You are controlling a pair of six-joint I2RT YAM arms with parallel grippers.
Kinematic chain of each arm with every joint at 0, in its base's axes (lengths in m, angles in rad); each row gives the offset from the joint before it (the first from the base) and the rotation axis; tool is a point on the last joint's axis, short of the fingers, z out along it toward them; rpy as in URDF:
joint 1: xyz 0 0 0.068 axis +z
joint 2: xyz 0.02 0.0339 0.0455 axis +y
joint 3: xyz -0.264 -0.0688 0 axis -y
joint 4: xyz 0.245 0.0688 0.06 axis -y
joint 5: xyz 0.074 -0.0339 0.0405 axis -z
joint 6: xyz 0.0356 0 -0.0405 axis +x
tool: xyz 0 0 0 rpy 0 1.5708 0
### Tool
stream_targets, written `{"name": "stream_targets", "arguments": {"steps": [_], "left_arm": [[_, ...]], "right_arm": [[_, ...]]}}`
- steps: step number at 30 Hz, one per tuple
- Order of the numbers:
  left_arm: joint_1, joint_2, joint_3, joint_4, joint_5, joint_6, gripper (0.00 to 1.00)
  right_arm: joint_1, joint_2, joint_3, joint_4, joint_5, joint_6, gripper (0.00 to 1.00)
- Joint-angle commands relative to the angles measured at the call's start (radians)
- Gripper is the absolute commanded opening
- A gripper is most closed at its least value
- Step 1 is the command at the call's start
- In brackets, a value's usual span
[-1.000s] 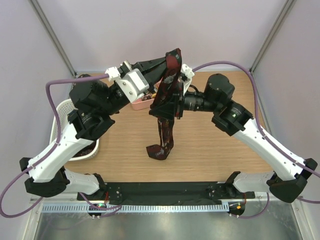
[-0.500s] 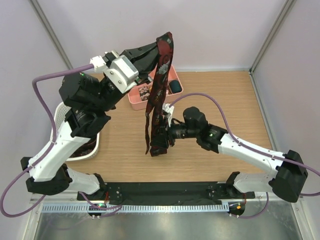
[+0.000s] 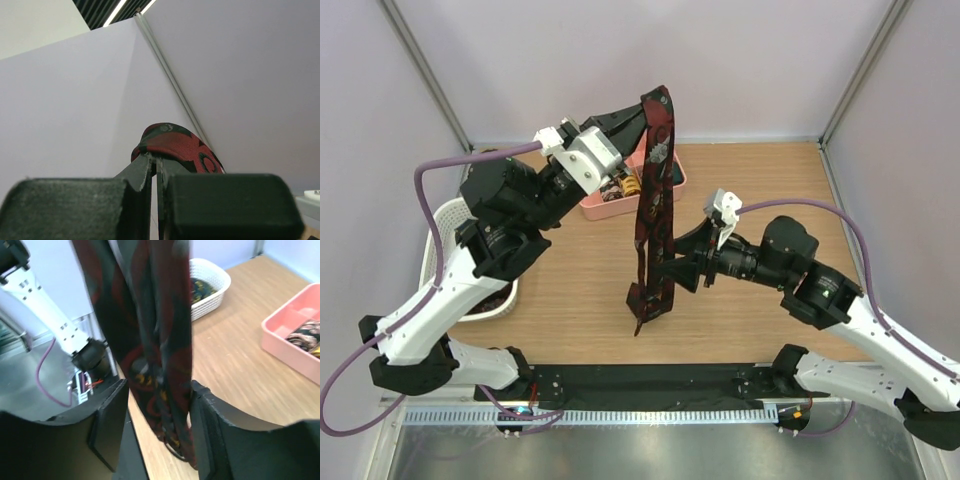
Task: Roll the ties
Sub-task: Flatten the tie
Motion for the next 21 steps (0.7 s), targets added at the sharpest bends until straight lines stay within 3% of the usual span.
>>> {"name": "stream_targets", "arguments": {"steps": [1,5,11,16,21], "left_arm": [[0.005,-0.043,0.011,0.052,0.03,-0.02,0.0],[0.005,-0.054,0.029,0.044,0.061,-0.051,0.0],[0.005,-0.06,0.072,0.049,0.097,-0.12,0.0],[0.005,-0.043,0.1,0.059,0.099,-0.153,0.0],[0.005,-0.011,0.182,0.035,0.097,-0.221,0.0]], "right_arm": [[0.003,0.029,0.087,-0.094,0.115,-0.047,0.55],[0.004,0.077,0.136,-0.1,0.192,-0.045,0.22],[0.001,0.149,0.179,-0.071,0.189,-0.059,0.18],[0.003,0.172,0.188,-0.026,0.068,-0.054,0.19],[0.003,0.186,0.189,-0.023,0.11,-0.088,0.19]]}}
